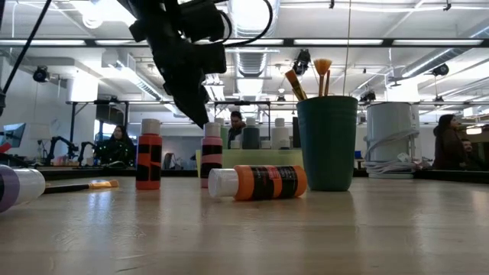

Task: Pick & Place Paint Supplies
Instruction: Put the light pink bottle into the yellow bin

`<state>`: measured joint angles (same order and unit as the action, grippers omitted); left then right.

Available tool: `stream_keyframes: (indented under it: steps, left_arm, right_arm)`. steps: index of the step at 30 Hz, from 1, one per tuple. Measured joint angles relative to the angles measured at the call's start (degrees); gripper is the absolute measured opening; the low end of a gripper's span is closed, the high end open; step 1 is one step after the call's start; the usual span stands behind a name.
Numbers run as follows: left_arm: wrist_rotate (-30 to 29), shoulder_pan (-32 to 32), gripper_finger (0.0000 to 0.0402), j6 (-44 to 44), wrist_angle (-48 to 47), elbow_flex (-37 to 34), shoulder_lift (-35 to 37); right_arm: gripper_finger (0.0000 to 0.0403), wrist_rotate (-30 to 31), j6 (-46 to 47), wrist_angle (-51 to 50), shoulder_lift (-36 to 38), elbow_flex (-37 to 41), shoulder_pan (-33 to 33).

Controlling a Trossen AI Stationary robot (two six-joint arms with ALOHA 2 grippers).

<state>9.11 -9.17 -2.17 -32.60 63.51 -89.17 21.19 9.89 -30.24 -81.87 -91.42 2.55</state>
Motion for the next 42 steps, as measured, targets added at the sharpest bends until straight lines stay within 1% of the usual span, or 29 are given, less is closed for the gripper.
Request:
stream_keyframes:
  steps: [9, 21, 28, 35, 38, 42]
  left_arm:
    - [1.4, 0.6, 0.0218, -0.6, 2.0, 0.0, -1.3]
    - [1.6, 0.7, 0.0218, -0.5, 3.7, 0.0, -2.8]
    - [0.6, 0.7, 0.0218, 0.1, 3.8, -0.1, -2.9]
    - [-0.1, 0.7, 0.0217, 0.4, 4.0, -0.1, -2.9]
    - [-0.2, 0.7, 0.0205, 0.4, 4.1, -0.1, -2.9]
    - [-0.2, 0.7, 0.0169, 0.5, 4.1, -0.1, -2.9]
  right_arm:
    - [0.0151, 0.0, 0.0, 0.0, 0.0, 0.0, -0.3]
    - [0.0130, -0.1, 0.2, -0.2, 0.0, 0.0, -0.3]
    - [0.0128, -0.2, 0.4, -1.0, 0.0, 0.0, -0.3]
    - [0.0145, -0.1, 0.6, -1.0, 0.0, 0.0, -0.3]
    - [0.0150, -0.1, 0.6, -1.0, 0.0, 0.0, -0.3]
    - [0.0155, -0.1, 0.6, -1.0, 0.0, 0.0, -0.3]
